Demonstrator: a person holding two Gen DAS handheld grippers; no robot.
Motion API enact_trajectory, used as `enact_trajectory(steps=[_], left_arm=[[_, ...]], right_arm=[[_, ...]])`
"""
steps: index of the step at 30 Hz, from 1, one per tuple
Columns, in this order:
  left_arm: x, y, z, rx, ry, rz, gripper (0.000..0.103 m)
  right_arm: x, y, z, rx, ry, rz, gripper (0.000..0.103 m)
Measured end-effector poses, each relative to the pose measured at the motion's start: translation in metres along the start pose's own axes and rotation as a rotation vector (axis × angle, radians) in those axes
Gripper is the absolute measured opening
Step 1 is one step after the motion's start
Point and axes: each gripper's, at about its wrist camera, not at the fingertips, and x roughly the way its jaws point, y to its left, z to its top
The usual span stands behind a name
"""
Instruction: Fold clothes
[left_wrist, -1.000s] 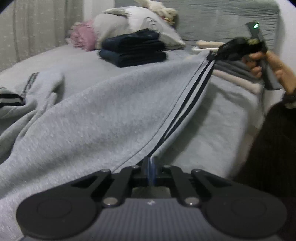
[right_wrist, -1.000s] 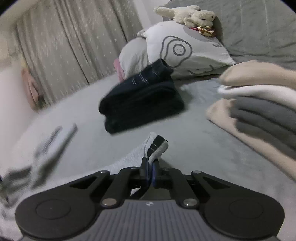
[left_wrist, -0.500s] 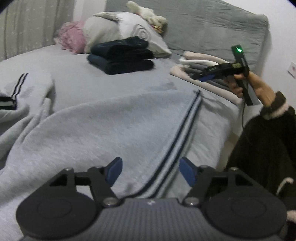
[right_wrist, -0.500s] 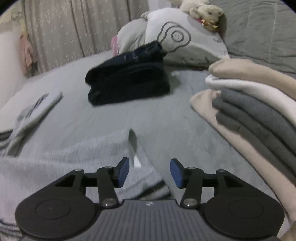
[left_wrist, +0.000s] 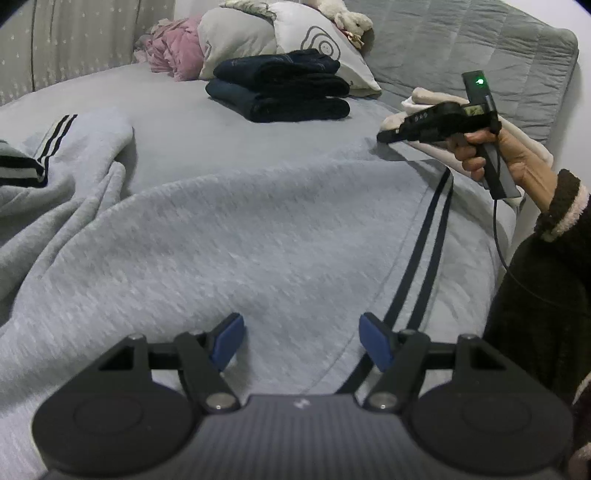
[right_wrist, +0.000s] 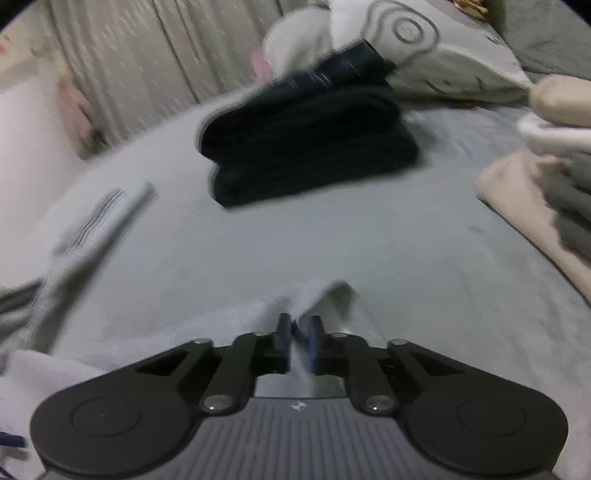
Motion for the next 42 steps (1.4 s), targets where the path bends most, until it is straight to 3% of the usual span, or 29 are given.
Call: enact_trajectory(steps=[6,10,12,16,18,24,28,31,37,42], left_arm=[[0.003,0.01,0.01,-0.015,-0.031,-0.009,0.067],[0.011,0.011,0.014,-0.005,-0.015,-0.004,0.068],[0.018,0.011,0.016,0.001,0.002,0.001,0.068],[0.03,0.009,0.016,0.017,0.029,0.0,0.074],[0.037,0.007,0.016,0.041,0.04,0.008,0.076],[0.035,0.008,0.019,0.032,0.022,0.018,0.078],[0.013,0.014,0.019,-0.007,-0.037,0.106,0.081],[-0.015,0.024,0.014,-0.051,-0.086,0.194,0.083],[-0.069,0.066,-0.01,-0.264,-0.17,0.365,0.083],[-0.114,0.095,-0.042,-0.425,-0.2,0.535,0.083]], right_arm=[[-0.01,-0.001,0.026,0.068,-0.205,-0.055,0.001],[0.004,0.007,0.039,0.041,-0.25,-0.147,0.001],[0.015,0.009,0.044,0.035,-0.255,-0.209,0.001],[0.039,0.007,0.052,0.025,-0.253,-0.251,0.0],[0.048,0.003,0.054,-0.025,-0.264,-0.338,0.0],[0.057,-0.037,0.051,0.094,-0.133,-0.275,0.004],[0.039,-0.04,0.045,0.042,-0.112,-0.26,0.031],[0.027,-0.04,0.027,-0.001,-0.067,-0.235,0.033],[0.01,-0.037,-0.004,-0.161,0.025,-0.243,0.037],[-0.012,-0.037,-0.025,-0.184,0.091,-0.233,0.039]])
